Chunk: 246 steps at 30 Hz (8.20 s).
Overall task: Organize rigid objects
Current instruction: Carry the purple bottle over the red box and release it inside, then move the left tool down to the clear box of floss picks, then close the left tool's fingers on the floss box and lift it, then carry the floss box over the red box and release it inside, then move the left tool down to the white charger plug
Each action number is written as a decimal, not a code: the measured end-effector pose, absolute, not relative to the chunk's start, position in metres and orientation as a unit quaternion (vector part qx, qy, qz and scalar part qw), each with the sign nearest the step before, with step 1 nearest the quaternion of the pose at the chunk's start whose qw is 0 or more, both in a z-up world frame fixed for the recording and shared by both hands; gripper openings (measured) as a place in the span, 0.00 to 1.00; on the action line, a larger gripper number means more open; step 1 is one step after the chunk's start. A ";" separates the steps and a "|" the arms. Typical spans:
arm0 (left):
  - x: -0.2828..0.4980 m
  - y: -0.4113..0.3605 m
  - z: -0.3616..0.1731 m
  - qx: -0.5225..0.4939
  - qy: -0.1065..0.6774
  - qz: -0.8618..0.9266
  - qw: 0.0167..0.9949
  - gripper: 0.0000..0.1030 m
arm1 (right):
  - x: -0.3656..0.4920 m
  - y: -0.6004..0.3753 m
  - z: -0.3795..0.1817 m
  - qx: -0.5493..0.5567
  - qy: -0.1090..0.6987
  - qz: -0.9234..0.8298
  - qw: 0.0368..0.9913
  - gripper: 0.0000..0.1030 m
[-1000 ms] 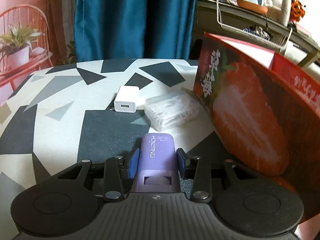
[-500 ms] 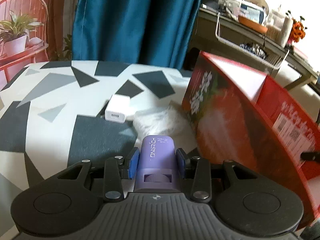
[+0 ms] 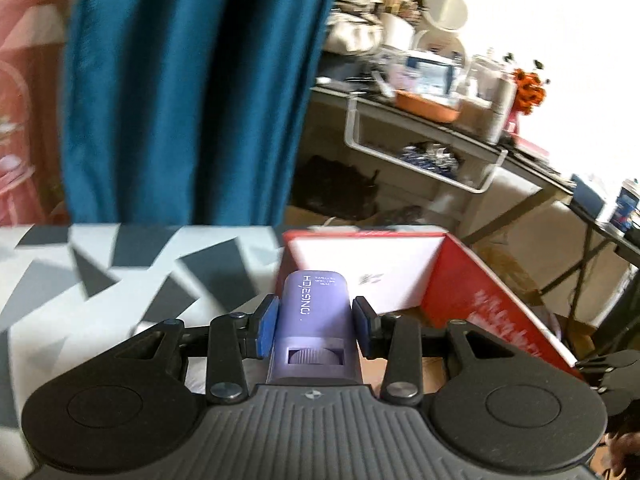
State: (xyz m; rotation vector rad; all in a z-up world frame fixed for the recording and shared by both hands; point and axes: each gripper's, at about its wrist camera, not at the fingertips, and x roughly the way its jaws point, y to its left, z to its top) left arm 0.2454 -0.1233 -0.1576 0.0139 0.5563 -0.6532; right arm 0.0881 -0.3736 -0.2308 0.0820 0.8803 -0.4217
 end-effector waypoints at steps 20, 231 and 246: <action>0.263 -0.203 -0.184 0.119 0.301 -0.379 0.867 0.37 | 0.090 -0.374 -0.231 0.041 0.429 -0.196 0.881 0.15; 0.282 -0.081 -0.166 0.038 0.266 -0.292 0.918 0.81 | 0.096 -0.367 -0.232 -0.003 0.447 -0.200 0.872 0.17; 0.311 -0.032 -0.207 0.017 0.328 -0.211 0.921 0.81 | 0.096 -0.366 -0.232 -0.004 0.446 -0.202 0.872 0.16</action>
